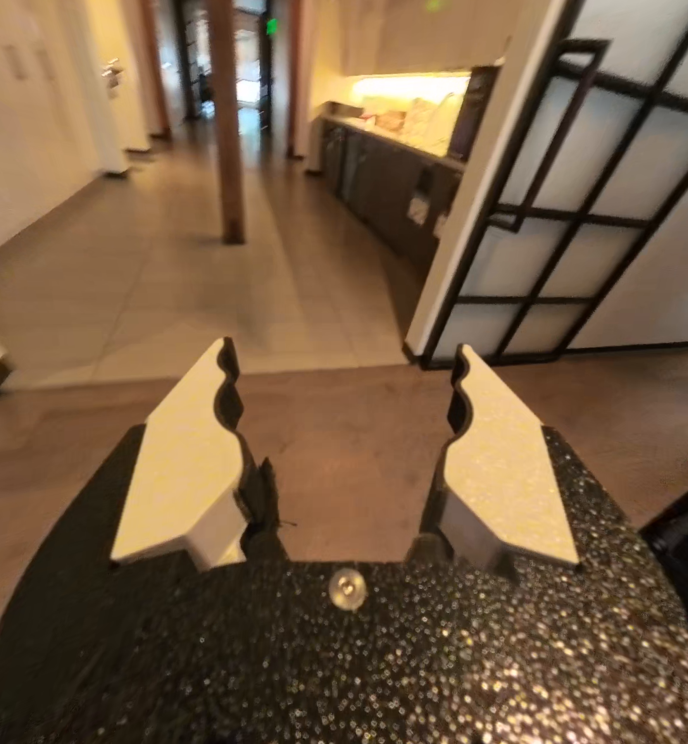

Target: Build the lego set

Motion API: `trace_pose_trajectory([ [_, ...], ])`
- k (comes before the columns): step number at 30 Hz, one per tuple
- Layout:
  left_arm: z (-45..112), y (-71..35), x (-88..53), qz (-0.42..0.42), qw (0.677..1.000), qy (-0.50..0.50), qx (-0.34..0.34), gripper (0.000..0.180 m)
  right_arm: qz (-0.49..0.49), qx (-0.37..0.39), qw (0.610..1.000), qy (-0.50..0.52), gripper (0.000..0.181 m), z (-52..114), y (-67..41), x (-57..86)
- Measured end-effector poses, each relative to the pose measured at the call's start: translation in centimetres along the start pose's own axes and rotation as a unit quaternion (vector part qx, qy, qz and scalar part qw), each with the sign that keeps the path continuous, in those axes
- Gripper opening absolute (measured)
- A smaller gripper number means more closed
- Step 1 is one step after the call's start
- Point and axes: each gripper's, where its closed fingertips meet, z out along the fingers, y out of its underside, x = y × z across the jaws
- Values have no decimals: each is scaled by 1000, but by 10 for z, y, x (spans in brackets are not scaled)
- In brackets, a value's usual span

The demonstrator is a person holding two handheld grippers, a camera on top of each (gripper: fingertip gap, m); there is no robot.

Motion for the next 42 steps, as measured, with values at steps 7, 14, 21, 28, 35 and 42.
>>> trace_pose_trajectory([
  [7,308,-70,-47,-9,996,37,79,104,-38,-65,993,95,131,176,104,140],
  [14,509,-69,-118,-7,1000,1,-8,105,-13,-16,999,48,131,499,114,205],
  [21,680,-65,-253,10,991,-127,-33,108,15,111,994,4,131,821,106,238],
  [28,977,-145,-295,78,996,-48,17,108,17,74,997,10,117,1029,157,323],
  [35,1345,-239,-243,0,990,126,68,108,-19,32,992,121,118,1156,202,479],
  [42,1625,-264,-270,-66,990,88,84,104,-85,-35,977,192,112,1342,304,640],
])
